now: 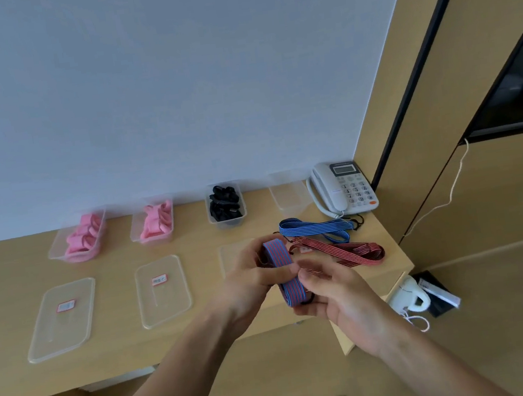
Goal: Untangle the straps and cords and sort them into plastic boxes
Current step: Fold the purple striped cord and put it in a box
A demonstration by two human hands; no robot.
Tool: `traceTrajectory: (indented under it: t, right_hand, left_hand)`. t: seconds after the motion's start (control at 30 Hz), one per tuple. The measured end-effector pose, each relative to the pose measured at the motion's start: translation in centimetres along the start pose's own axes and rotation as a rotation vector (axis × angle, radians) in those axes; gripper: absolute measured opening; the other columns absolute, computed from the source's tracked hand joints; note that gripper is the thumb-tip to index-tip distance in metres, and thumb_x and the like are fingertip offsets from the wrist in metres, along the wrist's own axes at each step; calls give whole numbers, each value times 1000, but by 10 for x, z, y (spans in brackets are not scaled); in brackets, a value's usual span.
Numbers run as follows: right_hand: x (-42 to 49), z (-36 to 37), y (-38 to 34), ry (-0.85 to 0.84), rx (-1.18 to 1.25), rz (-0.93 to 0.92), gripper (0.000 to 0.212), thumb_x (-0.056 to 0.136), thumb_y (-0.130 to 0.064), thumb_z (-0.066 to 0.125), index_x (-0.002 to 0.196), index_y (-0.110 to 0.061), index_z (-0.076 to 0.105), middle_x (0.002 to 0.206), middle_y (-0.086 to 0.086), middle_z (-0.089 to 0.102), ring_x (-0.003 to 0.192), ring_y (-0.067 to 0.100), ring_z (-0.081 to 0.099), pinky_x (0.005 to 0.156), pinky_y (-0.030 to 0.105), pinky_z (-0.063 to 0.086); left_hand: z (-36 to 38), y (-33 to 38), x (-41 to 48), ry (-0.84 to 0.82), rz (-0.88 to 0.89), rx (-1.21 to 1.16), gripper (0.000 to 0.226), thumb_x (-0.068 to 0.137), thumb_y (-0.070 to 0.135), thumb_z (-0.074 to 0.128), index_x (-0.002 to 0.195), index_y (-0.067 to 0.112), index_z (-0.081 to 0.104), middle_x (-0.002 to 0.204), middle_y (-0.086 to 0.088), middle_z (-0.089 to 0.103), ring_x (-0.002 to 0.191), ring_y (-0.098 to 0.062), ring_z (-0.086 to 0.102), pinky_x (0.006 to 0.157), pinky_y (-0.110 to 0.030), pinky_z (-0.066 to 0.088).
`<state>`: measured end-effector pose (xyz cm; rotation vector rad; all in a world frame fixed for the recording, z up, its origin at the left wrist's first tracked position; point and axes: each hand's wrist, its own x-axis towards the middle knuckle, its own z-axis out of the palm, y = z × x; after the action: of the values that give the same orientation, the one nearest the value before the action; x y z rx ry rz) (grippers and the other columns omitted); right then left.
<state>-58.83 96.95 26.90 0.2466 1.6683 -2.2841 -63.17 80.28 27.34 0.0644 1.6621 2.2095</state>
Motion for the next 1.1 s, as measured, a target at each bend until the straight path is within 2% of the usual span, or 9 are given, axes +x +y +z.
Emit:
traceTrajectory:
  t: [0.23, 0.33, 0.43, 0.5, 0.57, 0.7, 0.77, 0.93, 1.1]
  right_hand:
    - [67, -15, -5, -28, -558, -78, 82, 68, -16, 89, 140, -21, 51, 92, 6, 69, 89, 25, 70, 89, 49, 57]
    - [109, -24, -10, -77, -541, -84, 82, 63, -14, 90, 137, -22, 55, 86, -4, 69, 87, 18, 71, 84, 44, 60]
    - [151, -36, -17, -103, -476, -36, 79, 59, -17, 89, 130, -33, 58, 103, -1, 70, 79, 15, 71, 66, 31, 58]
    - [178, -46, -22, -103, -437, -44, 75, 60, -16, 87, 128, -32, 60, 112, 0, 70, 82, 23, 72, 72, 37, 60]
    - [203, -56, -27, -109, -366, -65, 68, 64, -13, 84, 127, -28, 62, 115, -2, 71, 91, 29, 73, 82, 45, 61]
    - [248, -78, -46, -94, -438, -66, 56, 70, -19, 82, 121, -34, 64, 103, -11, 74, 82, 12, 73, 58, 16, 54]
    - [271, -90, -54, -67, -516, -77, 54, 70, -18, 82, 119, -32, 65, 98, -13, 74, 77, 9, 71, 61, 22, 56]
    - [345, -118, -68, 28, -1155, -256, 41, 80, -26, 74, 119, -23, 61, 99, -7, 67, 84, 14, 62, 67, 24, 47]
    - [414, -116, -65, -23, -1657, -190, 54, 81, -23, 75, 128, -8, 54, 115, 9, 62, 103, 27, 59, 74, 32, 46]
  left_hand:
    - [-30, -6, 49, 5, -68, 95, 68, 59, -1, 84, 124, 12, 65, 92, -5, 75, 93, -18, 69, 86, -33, 57]
    - [-36, -8, 86, 39, -59, 142, 67, 57, -3, 84, 119, 14, 68, 94, -4, 74, 89, -15, 70, 77, -28, 57]
    - [-38, -6, 126, 60, -82, 189, 65, 56, -2, 84, 116, 17, 69, 96, -1, 75, 91, -13, 69, 72, -25, 55]
    - [-38, -4, 154, 53, -100, 209, 64, 58, -3, 83, 116, 17, 67, 101, -3, 74, 96, -13, 68, 74, -25, 54]
    - [-38, -2, 182, 48, -101, 219, 61, 60, -4, 83, 113, 21, 69, 106, -3, 73, 99, -12, 68, 78, -25, 55]
    - [-34, 1, 236, 55, -129, 225, 62, 63, -2, 82, 117, 26, 71, 119, -3, 70, 100, -18, 70, 93, -37, 58]
    - [-32, 1, 262, 36, -147, 296, 67, 66, 5, 83, 126, 30, 67, 132, 5, 67, 113, -18, 69, 106, -41, 51]
    - [-39, -8, 320, 120, -226, 684, 81, 86, 26, 83, 151, 44, 37, 154, 12, 48, 139, -8, 43, 116, -37, 36]
    - [-42, -37, 353, 200, -186, 1092, 76, 95, 35, 69, 160, 29, 30, 167, 7, 28, 153, -13, 23, 117, -24, 16]
